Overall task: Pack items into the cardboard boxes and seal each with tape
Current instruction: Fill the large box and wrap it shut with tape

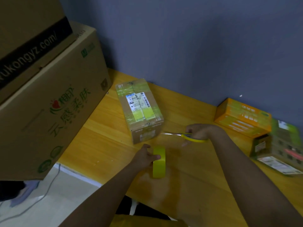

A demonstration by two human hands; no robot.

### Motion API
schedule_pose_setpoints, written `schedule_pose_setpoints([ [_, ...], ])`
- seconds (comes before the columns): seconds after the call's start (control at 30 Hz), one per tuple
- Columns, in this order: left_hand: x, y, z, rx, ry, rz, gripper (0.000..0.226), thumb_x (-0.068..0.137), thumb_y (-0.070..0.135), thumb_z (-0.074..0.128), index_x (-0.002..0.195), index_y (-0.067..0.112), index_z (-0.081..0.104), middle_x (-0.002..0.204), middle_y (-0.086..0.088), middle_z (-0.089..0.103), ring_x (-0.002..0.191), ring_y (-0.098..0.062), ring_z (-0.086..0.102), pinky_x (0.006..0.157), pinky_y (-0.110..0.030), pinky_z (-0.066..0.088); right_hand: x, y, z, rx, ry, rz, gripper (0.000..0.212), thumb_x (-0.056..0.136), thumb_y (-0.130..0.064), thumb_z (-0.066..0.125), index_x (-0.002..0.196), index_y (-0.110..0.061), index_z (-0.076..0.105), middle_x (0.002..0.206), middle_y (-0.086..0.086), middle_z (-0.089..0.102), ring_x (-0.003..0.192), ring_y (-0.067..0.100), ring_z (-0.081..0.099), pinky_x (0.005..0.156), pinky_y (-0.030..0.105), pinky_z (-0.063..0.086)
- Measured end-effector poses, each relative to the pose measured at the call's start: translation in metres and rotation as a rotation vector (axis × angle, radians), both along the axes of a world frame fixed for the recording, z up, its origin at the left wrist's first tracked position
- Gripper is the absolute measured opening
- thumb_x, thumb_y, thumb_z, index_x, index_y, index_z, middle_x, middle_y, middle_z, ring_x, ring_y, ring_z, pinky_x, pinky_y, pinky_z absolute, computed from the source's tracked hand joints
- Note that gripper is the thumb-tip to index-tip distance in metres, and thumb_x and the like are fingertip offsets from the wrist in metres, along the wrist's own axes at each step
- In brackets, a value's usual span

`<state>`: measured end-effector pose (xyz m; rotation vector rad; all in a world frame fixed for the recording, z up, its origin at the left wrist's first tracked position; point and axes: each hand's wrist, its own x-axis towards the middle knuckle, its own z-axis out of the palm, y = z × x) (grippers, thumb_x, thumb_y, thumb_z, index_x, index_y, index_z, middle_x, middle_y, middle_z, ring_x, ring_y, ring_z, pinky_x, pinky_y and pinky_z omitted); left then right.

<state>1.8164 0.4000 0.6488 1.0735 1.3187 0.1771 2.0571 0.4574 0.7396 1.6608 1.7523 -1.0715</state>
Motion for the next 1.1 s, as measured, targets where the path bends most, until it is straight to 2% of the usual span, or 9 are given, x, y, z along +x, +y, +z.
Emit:
schedule_pose_setpoints([
  [0.1, 0.003, 0.000, 0.000, 0.007, 0.001, -0.019, 0.071, 0.085, 0.028, 0.072, 0.137, 0.009, 0.027, 0.107, -0.019, 0.065, 0.098, -0.037, 0.065, 0.086, -0.054, 0.052, 0.024, -0.017, -0.020, 0.044, -0.161, -0.035, 0.042, 0.094, -0.052, 0.054, 0.075, -0.014, 0.050, 0.078, 0.005, 0.048, 0.068, 0.019, 0.043, 0.063, 0.032, 0.034],
  [0.23, 0.007, -0.002, -0.002, 0.024, -0.002, -0.046, 0.074, 0.086, 0.027, 0.071, 0.139, 0.006, 0.025, 0.092, -0.013, 0.066, 0.086, -0.031, 0.065, 0.085, -0.052, 0.052, 0.026, -0.053, -0.074, 0.210, -0.382, -0.216, 0.051, 0.095, -0.054, 0.048, 0.124, -0.012, 0.052, 0.124, 0.007, 0.058, 0.112, 0.027, 0.058, 0.085, 0.036, 0.048],
  [0.43, 0.009, -0.002, -0.001, -0.007, 0.003, -0.049, 0.078, 0.085, 0.027, 0.072, 0.144, 0.012, 0.023, 0.108, -0.017, 0.065, 0.096, -0.035, 0.066, 0.087, -0.052, 0.052, 0.003, -0.097, -0.123, 0.312, -0.343, -0.516, 0.043, 0.099, -0.041, 0.046, 0.122, -0.006, 0.054, 0.125, 0.013, 0.052, 0.117, 0.030, 0.053, 0.089, 0.038, 0.047],
  [0.53, 0.008, -0.002, -0.001, -0.023, 0.003, -0.074, 0.085, 0.085, 0.028, 0.072, 0.149, 0.019, 0.016, 0.109, -0.019, 0.065, 0.097, -0.035, 0.066, 0.086, -0.050, 0.054, -0.019, -0.098, -0.118, 0.492, -0.088, -0.655, 0.031, 0.101, -0.030, 0.045, 0.098, -0.007, 0.065, 0.104, 0.015, 0.063, 0.100, 0.031, 0.061, 0.079, 0.035, 0.044],
  [0.6, 0.007, -0.004, 0.000, -0.032, -0.013, -0.093, 0.089, 0.086, 0.027, 0.071, 0.152, 0.021, 0.011, 0.114, -0.020, 0.063, 0.099, -0.035, 0.065, 0.083, -0.046, 0.054, -0.041, -0.098, -0.115, 0.364, 0.284, -0.853, 0.037, 0.098, -0.045, 0.044, 0.081, -0.020, 0.065, 0.089, 0.010, 0.068, 0.092, 0.028, 0.063, 0.078, 0.033, 0.045],
  [0.67, 0.005, -0.004, -0.001, -0.026, -0.019, -0.112, 0.092, 0.085, 0.029, 0.071, 0.153, 0.023, 0.008, 0.124, -0.019, 0.058, 0.104, -0.033, 0.063, 0.086, -0.044, 0.053, -0.061, -0.099, -0.117, 0.123, 0.533, -1.064, 0.043, 0.090, -0.061, 0.047, 0.092, -0.024, 0.068, 0.105, 0.008, 0.069, 0.101, 0.027, 0.064, 0.095, 0.041, 0.048],
  [0.77, 0.004, -0.003, -0.001, -0.003, 0.011, -0.191, 0.099, 0.083, 0.034, 0.073, 0.153, 0.026, 0.004, 0.122, -0.018, 0.060, 0.106, -0.031, 0.062, 0.092, -0.048, 0.051, -0.078, -0.101, -0.114, 0.052, 0.783, -1.269, 0.031, 0.093, -0.032, 0.061, 0.122, -0.020, 0.061, 0.128, 0.007, 0.059, 0.116, 0.026, 0.058, 0.101, 0.044, 0.046],
  [0.93, 0.004, -0.005, 0.001, -0.012, 0.002, -0.206, 0.099, 0.083, 0.028, 0.073, 0.153, 0.026, 0.003, 0.114, -0.021, 0.061, 0.102, -0.033, 0.063, 0.087, -0.049, 0.051, -0.087, -0.104, -0.110, 0.186, 0.885, -1.312, 0.024, 0.092, -0.011, 0.063, 0.115, -0.018, 0.062, 0.124, 0.010, 0.060, 0.110, 0.028, 0.060, 0.088, 0.041, 0.051],
  [1.1, 0.007, -0.003, 0.002, 0.056, 0.021, -0.288, 0.100, 0.083, 0.028, 0.074, 0.154, 0.022, 0.004, 0.115, -0.016, 0.060, 0.098, -0.028, 0.062, 0.084, -0.042, 0.052, -0.087, -0.111, -0.101, 0.340, 0.860, -1.328, 0.020, 0.089, -0.001, 0.063, 0.107, -0.009, 0.065, 0.100, 0.006, 0.062, 0.085, 0.017, 0.059, 0.063, 0.018, 0.048],
])
